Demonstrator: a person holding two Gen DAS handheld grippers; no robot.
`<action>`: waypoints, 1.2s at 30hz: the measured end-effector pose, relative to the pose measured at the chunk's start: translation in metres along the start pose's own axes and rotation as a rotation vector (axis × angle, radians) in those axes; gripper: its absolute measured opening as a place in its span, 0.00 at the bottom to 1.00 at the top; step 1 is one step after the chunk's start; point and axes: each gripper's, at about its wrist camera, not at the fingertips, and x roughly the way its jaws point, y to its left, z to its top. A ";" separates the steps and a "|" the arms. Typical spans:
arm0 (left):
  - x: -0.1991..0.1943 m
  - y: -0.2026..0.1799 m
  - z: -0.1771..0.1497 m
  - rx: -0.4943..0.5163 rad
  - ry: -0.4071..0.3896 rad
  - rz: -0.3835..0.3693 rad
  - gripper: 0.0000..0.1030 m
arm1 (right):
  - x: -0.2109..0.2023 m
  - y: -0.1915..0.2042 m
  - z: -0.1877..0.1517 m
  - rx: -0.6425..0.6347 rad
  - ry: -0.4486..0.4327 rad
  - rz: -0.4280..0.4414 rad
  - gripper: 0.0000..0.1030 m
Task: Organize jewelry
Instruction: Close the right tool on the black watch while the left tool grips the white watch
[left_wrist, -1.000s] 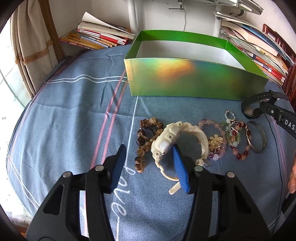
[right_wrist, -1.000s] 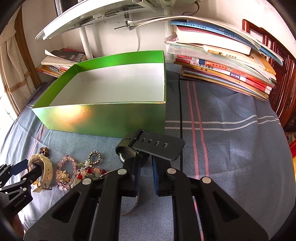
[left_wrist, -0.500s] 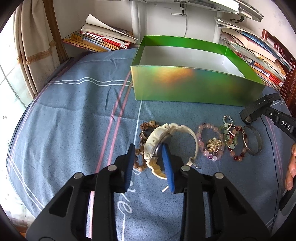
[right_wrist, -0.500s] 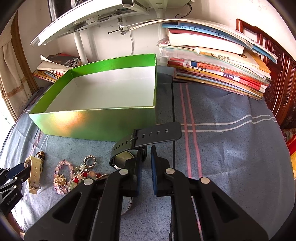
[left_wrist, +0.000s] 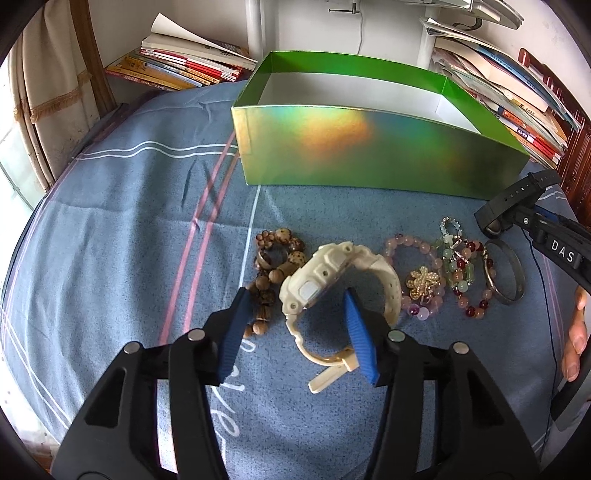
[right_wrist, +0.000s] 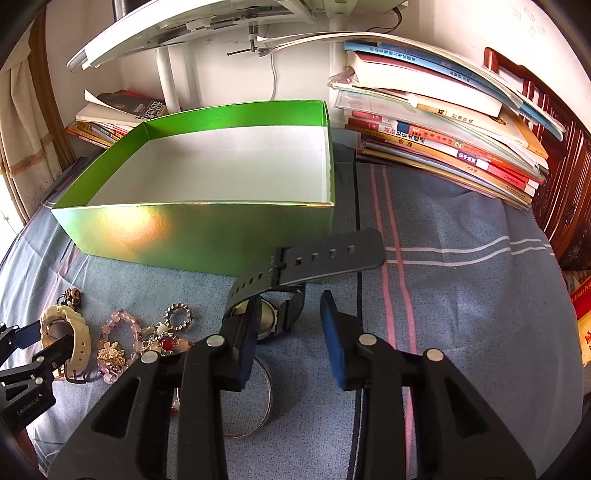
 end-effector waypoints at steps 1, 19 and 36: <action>0.001 0.000 0.000 0.001 0.005 0.000 0.29 | 0.000 0.000 0.000 0.001 0.000 0.005 0.11; -0.024 0.008 0.003 -0.016 -0.054 0.011 0.19 | -0.005 -0.003 0.001 0.017 -0.018 0.011 0.05; -0.025 0.020 0.005 -0.040 -0.049 0.016 0.19 | -0.010 -0.005 0.001 0.024 -0.037 0.015 0.05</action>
